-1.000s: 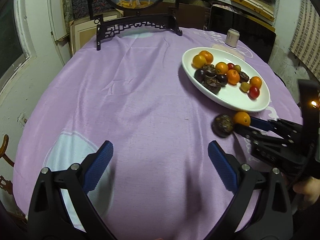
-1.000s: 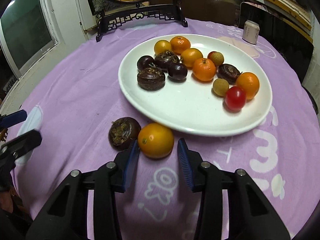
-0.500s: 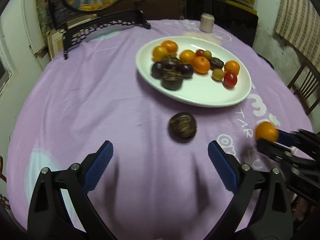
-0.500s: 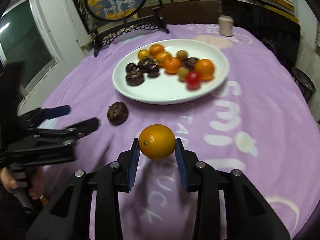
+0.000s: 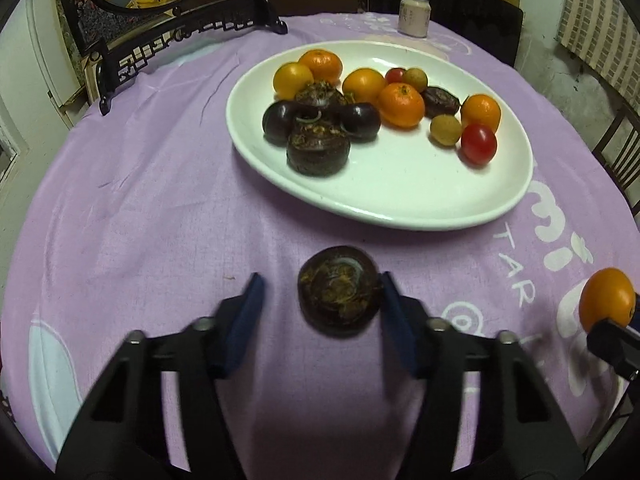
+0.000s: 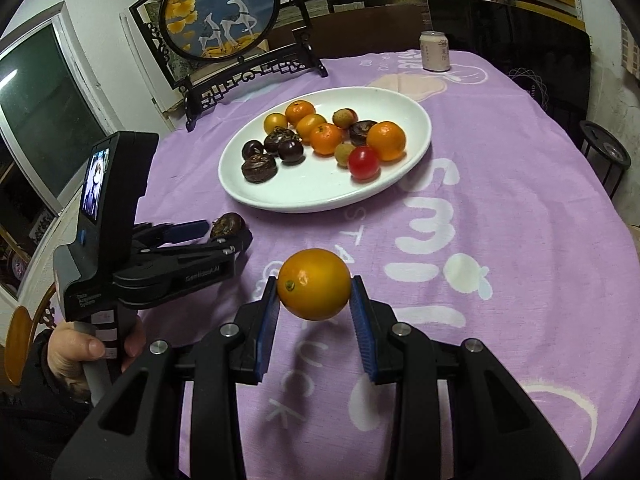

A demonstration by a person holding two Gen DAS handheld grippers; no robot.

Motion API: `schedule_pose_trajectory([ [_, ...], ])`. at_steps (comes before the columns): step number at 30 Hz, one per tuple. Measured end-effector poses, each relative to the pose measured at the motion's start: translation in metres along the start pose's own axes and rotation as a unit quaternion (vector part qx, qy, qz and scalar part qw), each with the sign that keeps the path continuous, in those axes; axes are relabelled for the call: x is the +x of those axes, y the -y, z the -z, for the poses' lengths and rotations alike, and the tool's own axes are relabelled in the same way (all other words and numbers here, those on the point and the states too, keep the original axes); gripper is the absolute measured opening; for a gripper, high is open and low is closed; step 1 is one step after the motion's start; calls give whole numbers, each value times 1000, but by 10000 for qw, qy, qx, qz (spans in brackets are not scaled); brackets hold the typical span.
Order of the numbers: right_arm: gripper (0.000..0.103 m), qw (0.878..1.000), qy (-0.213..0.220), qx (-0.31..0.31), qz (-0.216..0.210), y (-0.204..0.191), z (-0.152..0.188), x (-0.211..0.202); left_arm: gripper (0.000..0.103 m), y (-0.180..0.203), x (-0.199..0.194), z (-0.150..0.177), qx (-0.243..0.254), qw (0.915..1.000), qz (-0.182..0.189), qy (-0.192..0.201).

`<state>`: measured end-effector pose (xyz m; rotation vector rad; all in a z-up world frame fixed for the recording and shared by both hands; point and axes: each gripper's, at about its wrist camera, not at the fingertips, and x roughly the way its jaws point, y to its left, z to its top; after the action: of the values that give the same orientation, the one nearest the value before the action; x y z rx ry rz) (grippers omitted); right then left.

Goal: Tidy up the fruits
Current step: 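Carry the orange and mangosteen over the white plate with both tools, then open both tools to release the orange and mangosteen onto the plate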

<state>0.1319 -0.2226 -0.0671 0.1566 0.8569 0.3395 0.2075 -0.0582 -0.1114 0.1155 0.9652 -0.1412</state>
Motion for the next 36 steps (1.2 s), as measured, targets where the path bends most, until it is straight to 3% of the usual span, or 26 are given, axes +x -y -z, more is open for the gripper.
schedule_pose_trajectory([
  [5,36,10000,-3,56,-46,-1,0,1,40,-3,-4,3,-57,9999,141,-10],
  [10,36,10000,46,40,-52,-2,-2,-1,40,-10,-28,18,-241,9985,481,57],
  [17,36,10000,39,-11,-47,-4,-13,6,40,-19,-60,21,-310,9973,636,214],
  [23,36,9990,152,-418,28,-13,-58,17,41,-22,-64,-42,-131,9966,743,342],
  [29,36,9981,-52,-606,-17,-17,-104,65,41,-16,-7,-133,-300,9975,637,52],
  [36,36,9983,-356,-466,-24,-7,-110,100,41,-10,40,-151,-372,9966,673,-302],
])
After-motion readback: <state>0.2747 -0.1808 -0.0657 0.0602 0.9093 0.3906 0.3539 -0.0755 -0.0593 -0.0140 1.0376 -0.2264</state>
